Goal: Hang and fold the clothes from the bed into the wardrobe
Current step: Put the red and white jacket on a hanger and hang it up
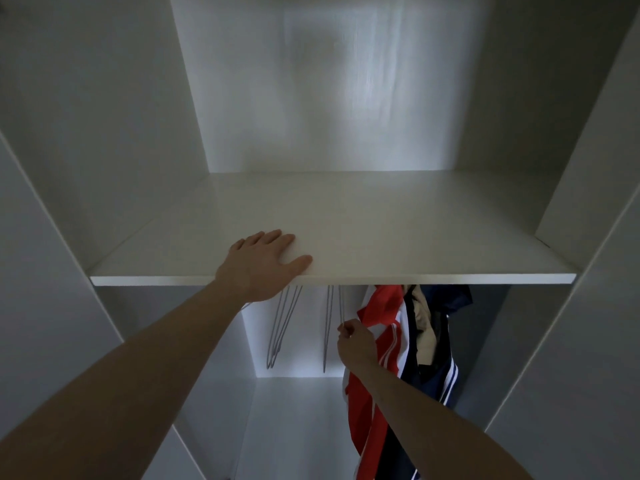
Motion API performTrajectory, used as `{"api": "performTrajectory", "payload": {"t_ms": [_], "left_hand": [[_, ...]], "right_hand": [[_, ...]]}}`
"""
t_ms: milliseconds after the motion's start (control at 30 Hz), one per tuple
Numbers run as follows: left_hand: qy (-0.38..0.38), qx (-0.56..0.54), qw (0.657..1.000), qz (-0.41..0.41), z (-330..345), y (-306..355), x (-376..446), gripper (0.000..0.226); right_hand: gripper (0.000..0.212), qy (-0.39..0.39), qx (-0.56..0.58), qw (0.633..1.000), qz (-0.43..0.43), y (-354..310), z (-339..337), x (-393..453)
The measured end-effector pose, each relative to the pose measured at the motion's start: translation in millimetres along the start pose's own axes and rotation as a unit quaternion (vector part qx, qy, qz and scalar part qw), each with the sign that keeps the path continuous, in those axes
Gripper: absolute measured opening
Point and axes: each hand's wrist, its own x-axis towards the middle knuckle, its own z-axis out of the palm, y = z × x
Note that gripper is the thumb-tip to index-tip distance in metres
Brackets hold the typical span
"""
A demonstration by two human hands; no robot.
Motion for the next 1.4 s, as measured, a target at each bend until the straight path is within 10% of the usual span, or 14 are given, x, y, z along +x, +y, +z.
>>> {"api": "performTrajectory", "payload": {"t_ms": [1000,1233,1400], "left_hand": [[0.062,-0.070,0.992,0.088,-18.9,6.0,-29.6,0.063],[0.217,-0.297,0.893,0.260,-11.0,28.5,-109.4,0.033],[0.038,-0.449,0.835,0.315,30.1,97.1,-232.1,0.013]], "right_hand": [[0.029,0.079,-0.084,0.992,0.046,-7.3,-135.8,-347.5],[0.029,0.184,-0.149,0.968,0.081,-18.9,-144.8,-498.8],[0.030,0.267,-0.166,0.942,0.119,-19.6,-151.3,-614.6]]}}
